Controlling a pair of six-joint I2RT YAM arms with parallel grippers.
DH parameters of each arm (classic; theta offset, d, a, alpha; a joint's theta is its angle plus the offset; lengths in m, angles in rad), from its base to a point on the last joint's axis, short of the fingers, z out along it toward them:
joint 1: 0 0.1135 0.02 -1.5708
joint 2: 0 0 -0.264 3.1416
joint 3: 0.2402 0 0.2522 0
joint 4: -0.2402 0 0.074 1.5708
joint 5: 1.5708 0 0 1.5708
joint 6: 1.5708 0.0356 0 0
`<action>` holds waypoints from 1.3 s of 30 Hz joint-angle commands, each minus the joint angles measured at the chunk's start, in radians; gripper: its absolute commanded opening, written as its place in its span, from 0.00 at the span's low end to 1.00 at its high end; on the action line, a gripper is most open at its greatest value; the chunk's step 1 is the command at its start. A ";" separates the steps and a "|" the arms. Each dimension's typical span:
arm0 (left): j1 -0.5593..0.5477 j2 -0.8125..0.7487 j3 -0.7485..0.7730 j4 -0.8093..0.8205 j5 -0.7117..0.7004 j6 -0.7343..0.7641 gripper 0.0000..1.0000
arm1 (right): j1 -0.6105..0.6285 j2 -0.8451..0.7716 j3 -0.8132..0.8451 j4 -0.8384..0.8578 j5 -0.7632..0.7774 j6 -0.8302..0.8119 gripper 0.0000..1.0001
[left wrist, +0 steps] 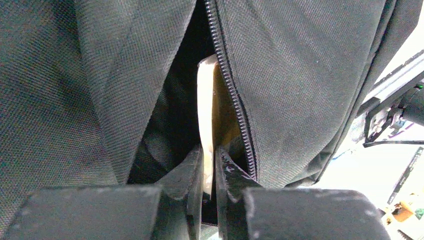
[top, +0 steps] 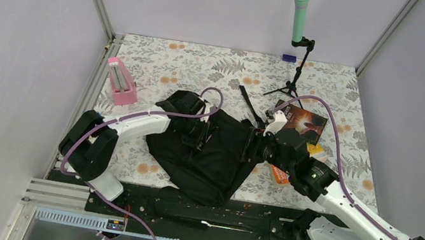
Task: Pack the student bag
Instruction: Place the stationery in the student bag.
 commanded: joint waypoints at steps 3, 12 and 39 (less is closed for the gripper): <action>-0.018 -0.060 0.015 -0.047 -0.098 0.010 0.25 | 0.027 0.015 0.037 0.006 0.087 -0.034 0.69; -0.017 -0.235 0.104 -0.152 -0.268 0.104 0.72 | 0.027 -0.064 0.019 -0.069 0.216 -0.062 0.76; 0.064 0.102 0.426 -0.104 -0.100 0.129 0.83 | -0.285 0.004 -0.078 -0.158 0.094 -0.086 0.90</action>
